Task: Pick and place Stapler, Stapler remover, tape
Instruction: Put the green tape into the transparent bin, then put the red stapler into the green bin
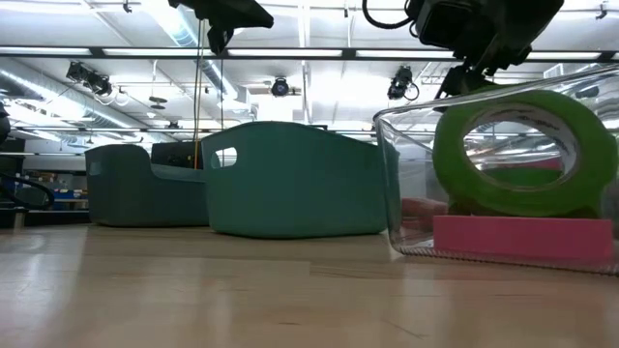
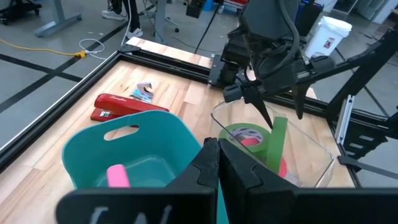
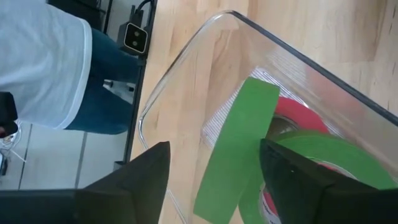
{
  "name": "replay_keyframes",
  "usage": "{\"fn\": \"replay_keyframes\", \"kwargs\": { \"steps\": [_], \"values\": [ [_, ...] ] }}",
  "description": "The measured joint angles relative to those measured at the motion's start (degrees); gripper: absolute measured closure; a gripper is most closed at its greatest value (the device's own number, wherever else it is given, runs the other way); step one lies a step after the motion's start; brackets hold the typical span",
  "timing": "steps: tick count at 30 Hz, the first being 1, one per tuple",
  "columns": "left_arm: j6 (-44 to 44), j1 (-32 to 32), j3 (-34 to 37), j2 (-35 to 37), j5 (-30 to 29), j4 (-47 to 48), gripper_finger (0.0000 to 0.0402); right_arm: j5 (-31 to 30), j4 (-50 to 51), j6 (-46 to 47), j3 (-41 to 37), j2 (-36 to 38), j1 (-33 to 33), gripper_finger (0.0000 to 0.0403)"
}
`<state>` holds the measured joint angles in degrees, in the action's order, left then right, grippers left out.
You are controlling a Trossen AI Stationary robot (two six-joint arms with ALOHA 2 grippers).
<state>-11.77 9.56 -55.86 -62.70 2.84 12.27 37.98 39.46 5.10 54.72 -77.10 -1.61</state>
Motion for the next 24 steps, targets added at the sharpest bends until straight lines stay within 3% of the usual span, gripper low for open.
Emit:
{"fn": "replay_keyframes", "kwargs": {
  "steps": [13,24],
  "values": [
    [0.0,0.0,0.0,0.0,0.0,0.0,0.0392,-0.1,0.0,0.8,0.0,6.1,-2.0,0.0168],
    [0.0,0.0,0.0,0.0,0.0,0.0,0.0392,-12.8,-0.1,2.3,0.0,14.5,-6.5,0.0172]
  ]
}}
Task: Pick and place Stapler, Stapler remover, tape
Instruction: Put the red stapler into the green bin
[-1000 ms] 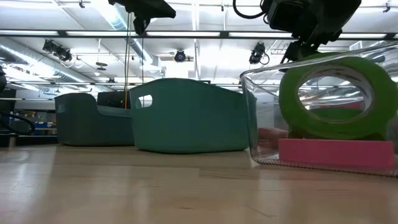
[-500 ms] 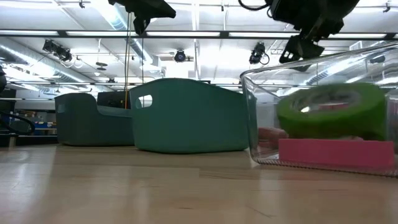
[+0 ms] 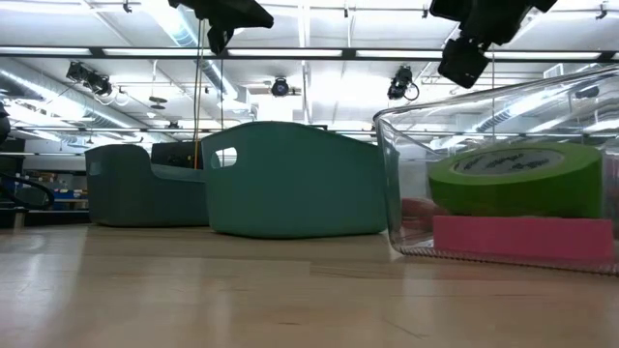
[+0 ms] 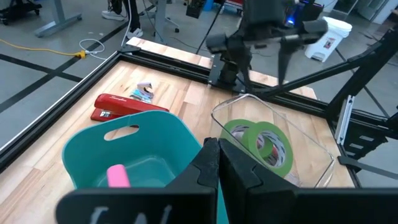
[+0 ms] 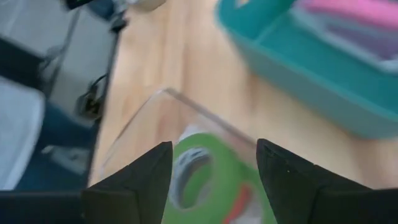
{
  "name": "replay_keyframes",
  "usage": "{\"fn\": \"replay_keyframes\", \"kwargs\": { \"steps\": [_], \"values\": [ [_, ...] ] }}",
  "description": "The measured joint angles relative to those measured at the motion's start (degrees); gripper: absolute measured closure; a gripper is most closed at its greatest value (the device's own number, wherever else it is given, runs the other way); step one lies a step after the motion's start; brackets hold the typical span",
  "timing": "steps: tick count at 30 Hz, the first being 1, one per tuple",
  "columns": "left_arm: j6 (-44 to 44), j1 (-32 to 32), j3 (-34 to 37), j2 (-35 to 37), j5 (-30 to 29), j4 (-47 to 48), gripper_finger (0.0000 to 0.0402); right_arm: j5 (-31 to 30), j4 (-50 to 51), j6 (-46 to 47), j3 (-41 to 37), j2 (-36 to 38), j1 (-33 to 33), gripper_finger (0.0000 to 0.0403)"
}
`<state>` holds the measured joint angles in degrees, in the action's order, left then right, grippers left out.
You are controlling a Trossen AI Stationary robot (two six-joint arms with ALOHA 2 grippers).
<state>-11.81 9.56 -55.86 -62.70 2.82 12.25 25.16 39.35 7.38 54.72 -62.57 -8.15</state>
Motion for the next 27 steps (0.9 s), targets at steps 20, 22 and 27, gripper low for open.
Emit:
{"fn": "replay_keyframes", "kwargs": {
  "steps": [20,22,27],
  "values": [
    [0.0,0.0,0.0,0.0,-0.6,0.0,0.0392,-16.2,-0.7,3.3,0.0,2.6,-8.8,0.0172],
    [0.0,0.0,0.0,0.0,-0.6,0.0,0.0392,-17.4,-0.7,2.7,0.0,2.6,-9.1,0.0172],
    [0.0,0.0,0.0,0.0,-0.9,0.0,0.0392,-23.8,-0.7,6.9,0.0,2.5,-10.0,0.0172]
  ]
}}
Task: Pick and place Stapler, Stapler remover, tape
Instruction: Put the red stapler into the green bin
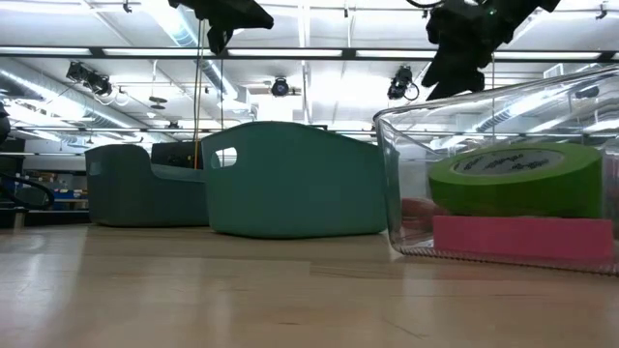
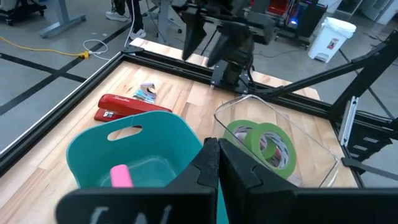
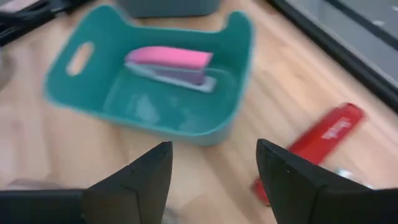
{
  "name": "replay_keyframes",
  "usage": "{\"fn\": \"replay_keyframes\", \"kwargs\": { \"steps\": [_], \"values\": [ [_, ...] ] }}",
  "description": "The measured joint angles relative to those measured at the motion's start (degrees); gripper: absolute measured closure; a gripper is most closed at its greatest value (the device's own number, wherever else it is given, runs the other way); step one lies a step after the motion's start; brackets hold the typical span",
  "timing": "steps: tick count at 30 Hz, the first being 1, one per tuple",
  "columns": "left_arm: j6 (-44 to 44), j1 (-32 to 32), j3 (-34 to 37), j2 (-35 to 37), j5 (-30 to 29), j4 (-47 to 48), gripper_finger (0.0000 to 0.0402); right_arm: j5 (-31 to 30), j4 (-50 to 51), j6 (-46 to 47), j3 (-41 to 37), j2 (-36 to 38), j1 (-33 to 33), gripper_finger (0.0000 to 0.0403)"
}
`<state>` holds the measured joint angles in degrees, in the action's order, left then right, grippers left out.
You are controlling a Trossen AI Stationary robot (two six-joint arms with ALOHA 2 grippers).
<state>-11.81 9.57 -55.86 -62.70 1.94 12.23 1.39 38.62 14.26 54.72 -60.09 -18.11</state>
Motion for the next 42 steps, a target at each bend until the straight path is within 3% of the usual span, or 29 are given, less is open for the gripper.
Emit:
{"fn": "replay_keyframes", "kwargs": {
  "steps": [11,16,29,42],
  "values": [
    [0.5,0.0,0.0,0.0,-2.0,0.0,0.0392,-3.9,0.1,0.8,0.0,-3.7,-3.7,0.0172],
    [0.4,0.0,0.0,0.0,-2.0,0.0,0.0392,-8.4,1.5,4.2,0.0,-6.6,-5.0,0.0167],
    [0.4,0.0,0.0,0.0,-2.4,0.0,0.0392,-9.3,10.4,5.8,0.0,-10.8,-11.4,0.0089],
    [0.4,0.0,0.0,0.0,-3.2,0.0,0.0392,-6.3,5.3,8.9,0.0,-16.4,-12.7,0.0097]
  ]
}}
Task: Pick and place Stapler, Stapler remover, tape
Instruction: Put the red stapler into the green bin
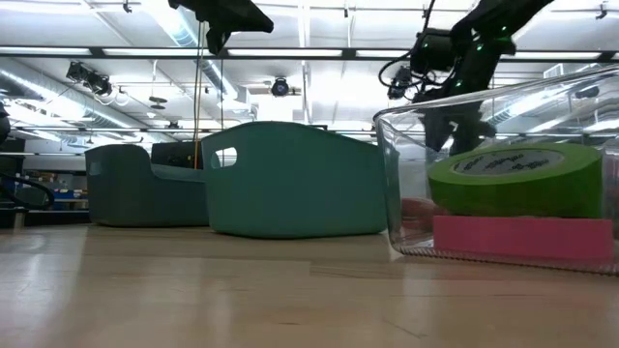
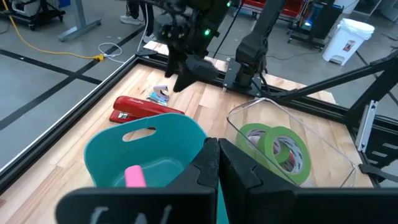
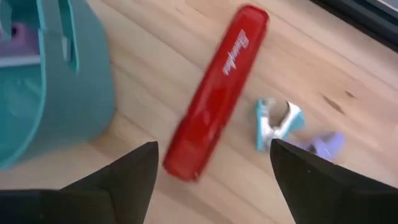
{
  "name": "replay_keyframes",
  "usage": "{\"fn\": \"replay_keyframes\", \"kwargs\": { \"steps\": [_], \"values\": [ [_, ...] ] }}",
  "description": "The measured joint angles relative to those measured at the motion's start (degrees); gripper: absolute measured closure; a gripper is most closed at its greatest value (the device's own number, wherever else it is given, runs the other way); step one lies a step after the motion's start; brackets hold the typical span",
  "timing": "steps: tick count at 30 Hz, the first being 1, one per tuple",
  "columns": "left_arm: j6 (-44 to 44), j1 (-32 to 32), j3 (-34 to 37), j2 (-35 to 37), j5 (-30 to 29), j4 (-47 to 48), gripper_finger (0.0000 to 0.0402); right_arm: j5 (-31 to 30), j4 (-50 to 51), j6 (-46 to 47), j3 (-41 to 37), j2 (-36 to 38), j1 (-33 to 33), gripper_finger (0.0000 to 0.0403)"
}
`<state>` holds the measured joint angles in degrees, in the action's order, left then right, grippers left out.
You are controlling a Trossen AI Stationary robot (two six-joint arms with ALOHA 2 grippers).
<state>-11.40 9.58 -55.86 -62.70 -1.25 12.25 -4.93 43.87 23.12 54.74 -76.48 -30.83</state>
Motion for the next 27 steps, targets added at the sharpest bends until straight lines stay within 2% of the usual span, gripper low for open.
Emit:
{"fn": "replay_keyframes", "kwargs": {
  "steps": [8,17,27],
  "values": [
    [-1.5,0.0,0.0,0.0,-0.5,0.0,0.0392,2.8,-10.6,1.4,0.0,-7.2,-2.6,0.0112],
    [-1.7,0.0,0.0,0.0,-0.5,0.0,0.0392,3.4,-13.0,1.5,0.0,-12.6,-5.9,0.0124],
    [-2.7,0.0,0.0,0.0,-0.4,0.0,0.0392,3.3,-17.2,1.3,0.0,-16.5,-6.3,0.0124]
  ]
}}
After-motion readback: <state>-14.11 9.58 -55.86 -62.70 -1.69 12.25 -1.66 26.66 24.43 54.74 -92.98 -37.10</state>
